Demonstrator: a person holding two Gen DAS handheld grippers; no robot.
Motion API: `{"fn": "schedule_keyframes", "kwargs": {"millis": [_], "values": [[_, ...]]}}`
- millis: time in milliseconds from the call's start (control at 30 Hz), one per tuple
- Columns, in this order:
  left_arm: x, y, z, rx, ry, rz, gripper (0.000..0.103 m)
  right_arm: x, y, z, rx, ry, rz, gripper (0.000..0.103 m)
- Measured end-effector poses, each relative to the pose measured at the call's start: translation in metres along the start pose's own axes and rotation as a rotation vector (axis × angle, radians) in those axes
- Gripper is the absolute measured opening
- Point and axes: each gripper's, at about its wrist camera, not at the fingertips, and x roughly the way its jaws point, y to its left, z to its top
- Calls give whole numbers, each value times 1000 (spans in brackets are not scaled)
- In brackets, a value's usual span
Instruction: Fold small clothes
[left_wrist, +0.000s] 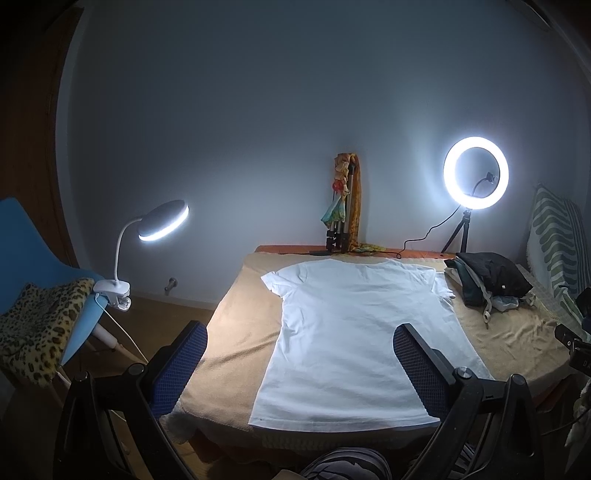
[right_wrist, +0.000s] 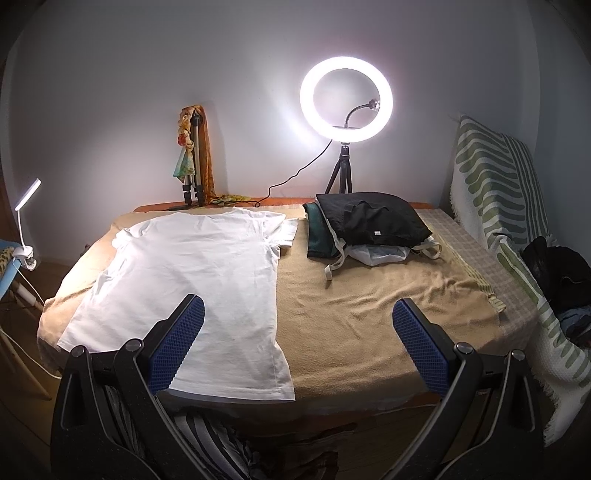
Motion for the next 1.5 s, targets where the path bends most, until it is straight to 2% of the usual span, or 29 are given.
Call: {"fn": "schedule_keyframes", "kwargs": {"millis": [1300, 1500], "values": [[-3, 7, -3, -7, -8, 8, 101, 0, 2, 2, -1, -7, 12, 103], [5, 11, -4, -10, 4, 18, 101, 6, 7, 8, -37, -11, 11, 103]]}}
